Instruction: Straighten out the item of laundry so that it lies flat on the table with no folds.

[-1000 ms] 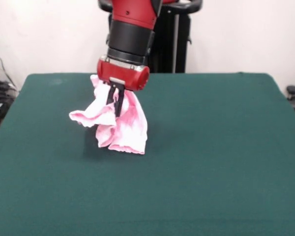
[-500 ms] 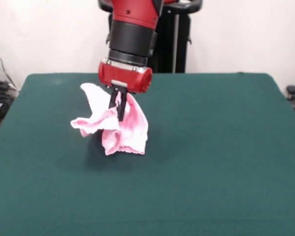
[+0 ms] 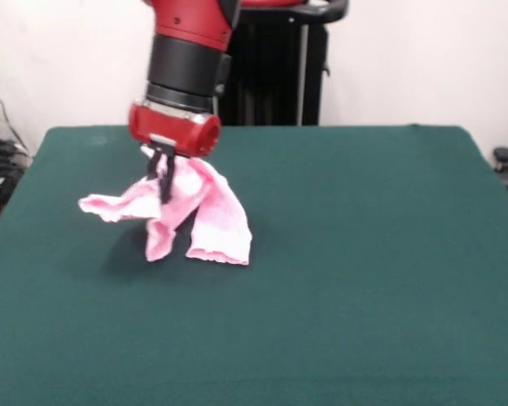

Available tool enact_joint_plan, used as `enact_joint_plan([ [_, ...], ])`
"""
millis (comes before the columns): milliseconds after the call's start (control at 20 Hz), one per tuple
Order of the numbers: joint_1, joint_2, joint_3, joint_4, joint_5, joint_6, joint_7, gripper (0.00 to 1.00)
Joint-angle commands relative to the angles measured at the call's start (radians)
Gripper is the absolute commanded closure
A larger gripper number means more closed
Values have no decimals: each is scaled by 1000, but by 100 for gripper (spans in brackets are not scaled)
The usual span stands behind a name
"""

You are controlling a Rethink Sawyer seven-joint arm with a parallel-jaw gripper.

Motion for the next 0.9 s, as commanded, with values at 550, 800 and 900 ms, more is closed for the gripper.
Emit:
enact_joint_plan([
  [550, -186, 109, 95, 8, -336, -177, -62, 100],
  [800, -112, 226, -65, -48, -244, -334, -58, 100],
  [900, -76, 258, -119, -60, -188, -376, -64, 100],
])
